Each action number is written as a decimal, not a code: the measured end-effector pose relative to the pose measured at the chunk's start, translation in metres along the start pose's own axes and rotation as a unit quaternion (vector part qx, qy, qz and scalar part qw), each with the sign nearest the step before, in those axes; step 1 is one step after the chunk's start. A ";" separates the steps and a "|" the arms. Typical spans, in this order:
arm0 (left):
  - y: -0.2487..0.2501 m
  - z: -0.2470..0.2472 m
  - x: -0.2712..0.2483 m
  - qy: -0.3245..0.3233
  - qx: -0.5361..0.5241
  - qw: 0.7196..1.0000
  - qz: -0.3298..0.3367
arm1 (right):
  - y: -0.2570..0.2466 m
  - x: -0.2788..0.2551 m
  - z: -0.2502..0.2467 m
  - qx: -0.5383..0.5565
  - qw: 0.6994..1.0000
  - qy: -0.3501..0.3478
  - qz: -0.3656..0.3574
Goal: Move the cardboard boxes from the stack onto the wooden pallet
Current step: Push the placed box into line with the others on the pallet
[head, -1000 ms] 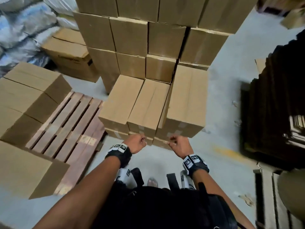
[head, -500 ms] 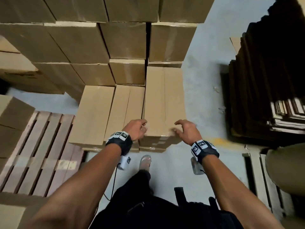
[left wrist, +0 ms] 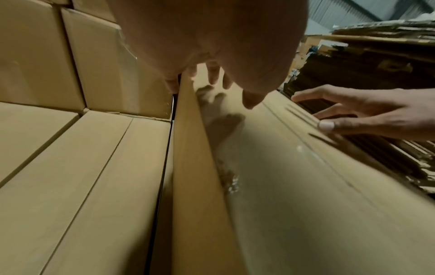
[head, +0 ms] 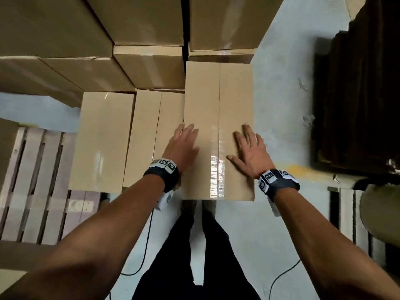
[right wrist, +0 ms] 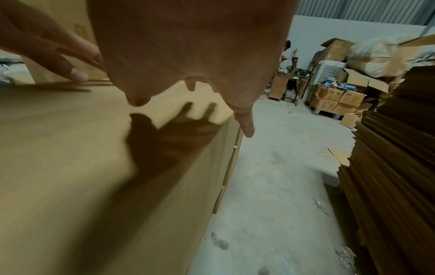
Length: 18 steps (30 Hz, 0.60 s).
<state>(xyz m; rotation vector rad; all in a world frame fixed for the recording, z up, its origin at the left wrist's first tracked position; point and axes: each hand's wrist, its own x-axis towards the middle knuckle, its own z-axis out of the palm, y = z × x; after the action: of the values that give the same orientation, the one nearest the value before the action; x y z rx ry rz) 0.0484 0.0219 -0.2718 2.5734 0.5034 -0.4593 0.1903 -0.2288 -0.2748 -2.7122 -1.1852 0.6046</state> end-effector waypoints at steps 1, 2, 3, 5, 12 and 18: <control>-0.003 0.005 0.007 -0.003 0.002 1.000 0.004 | 0.003 0.006 0.003 0.004 1.000 -0.004 -0.002; -0.006 0.009 0.013 -0.003 0.000 1.000 0.011 | 0.006 0.011 0.006 0.009 1.000 -0.007 -0.002; -0.007 0.012 0.017 0.001 -0.005 1.000 0.017 | 0.010 0.016 0.009 0.016 1.000 -0.008 -0.005; -0.008 0.019 0.024 0.015 -0.021 0.999 0.024 | 0.015 0.022 0.014 0.040 0.999 -0.003 -0.016; -0.011 0.031 0.041 0.091 -0.037 0.991 0.091 | 0.015 0.037 0.022 0.140 0.988 0.059 -0.038; -0.002 0.022 0.022 0.084 -0.080 0.991 0.065 | 0.013 0.027 0.017 0.185 0.980 0.065 -0.041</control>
<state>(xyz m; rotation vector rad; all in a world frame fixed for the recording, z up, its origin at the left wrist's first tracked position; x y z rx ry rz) 0.0615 0.0184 -0.3002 2.4814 0.4089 -0.1513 0.2087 -0.2193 -0.3018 -2.3416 -1.0296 0.5612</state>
